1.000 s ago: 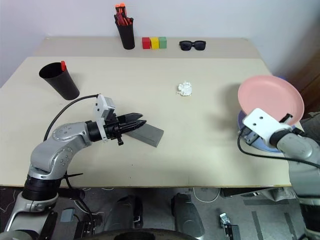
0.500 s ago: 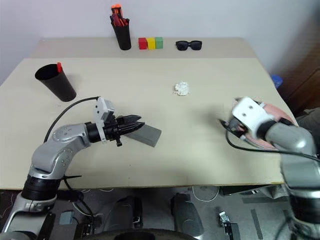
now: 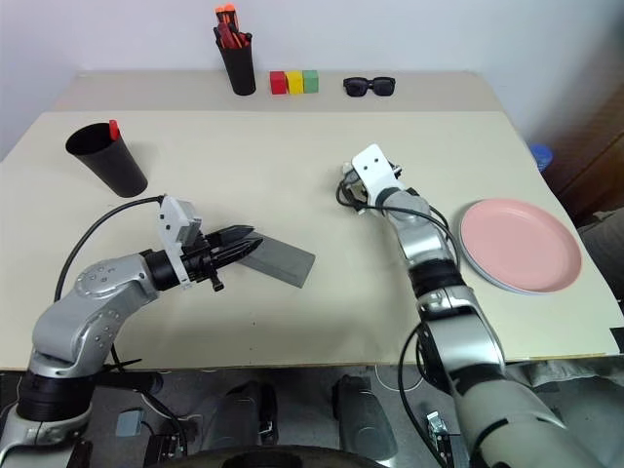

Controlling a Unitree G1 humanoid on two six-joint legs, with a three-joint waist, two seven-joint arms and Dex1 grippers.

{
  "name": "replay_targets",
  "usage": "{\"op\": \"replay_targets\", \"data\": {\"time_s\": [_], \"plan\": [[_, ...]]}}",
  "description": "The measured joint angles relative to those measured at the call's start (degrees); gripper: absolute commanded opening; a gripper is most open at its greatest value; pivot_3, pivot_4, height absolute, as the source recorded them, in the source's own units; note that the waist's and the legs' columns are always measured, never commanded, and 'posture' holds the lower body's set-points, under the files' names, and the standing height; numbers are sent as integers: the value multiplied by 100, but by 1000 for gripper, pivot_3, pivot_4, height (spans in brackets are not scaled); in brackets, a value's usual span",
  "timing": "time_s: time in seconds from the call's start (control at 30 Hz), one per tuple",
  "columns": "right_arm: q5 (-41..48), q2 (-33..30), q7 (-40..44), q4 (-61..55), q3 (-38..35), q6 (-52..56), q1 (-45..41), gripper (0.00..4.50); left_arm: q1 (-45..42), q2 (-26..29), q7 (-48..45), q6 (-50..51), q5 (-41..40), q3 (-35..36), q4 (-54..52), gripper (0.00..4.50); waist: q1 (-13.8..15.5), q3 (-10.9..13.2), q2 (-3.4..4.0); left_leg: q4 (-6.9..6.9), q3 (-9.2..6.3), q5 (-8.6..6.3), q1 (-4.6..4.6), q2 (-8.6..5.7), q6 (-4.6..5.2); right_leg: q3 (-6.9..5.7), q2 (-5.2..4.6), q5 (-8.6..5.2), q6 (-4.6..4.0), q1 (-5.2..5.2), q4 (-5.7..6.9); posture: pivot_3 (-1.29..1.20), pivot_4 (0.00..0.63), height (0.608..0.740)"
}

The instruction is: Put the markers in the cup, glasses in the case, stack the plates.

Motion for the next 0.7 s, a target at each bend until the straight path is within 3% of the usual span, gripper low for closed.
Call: {"op": "replay_targets", "data": {"time_s": [0.03, 0.13, 0.37, 0.53, 0.7], "plan": [[22, 39, -46, 285, -65, -106, -108, 4425, 28, 0, 34, 15, -30, 2, -21, 1352, 8, 0, 0, 0, 0, 0, -1, 0, 0, 0, -1, 0, 0, 0, -1, 0, 150, 722], [114, 139, -86, 992, -170, -319, -303, 3574, 64, -1, 107, 77, -85, 4, -54, 1352, 2, 0, 1, 1, 1, 0, 0, 0, 0, 0, -1, 0, 0, 0, 0, 0, 150, 722], [221, 168, -38, 1335, -273, -498, -341, 53, 66, -1, 171, 78, -100, -10, -53, 1352, -103, 1, 2, -1, -2, 0, 0, 0, 0, 0, 0, 1, 1, 0, 2, 0, 150, 722], [253, 142, -136, 1142, -354, -512, -273, 53, -39, -35, 119, 64, -97, -87, 33, 1352, -112, 1, 3, -3, -3, 0, 1, 1, -1, 0, 1, 1, 1, 0, 3, 0, 150, 722], [253, -298, 45, -940, -338, -202, 787, 53, -196, -74, 13, 40, -94, -189, 169, 1352, -29, 1, 3, -3, -7, 0, -8, -4, -1, -2, -4, 0, 2, -1, -4, 0, 150, 722]]}}
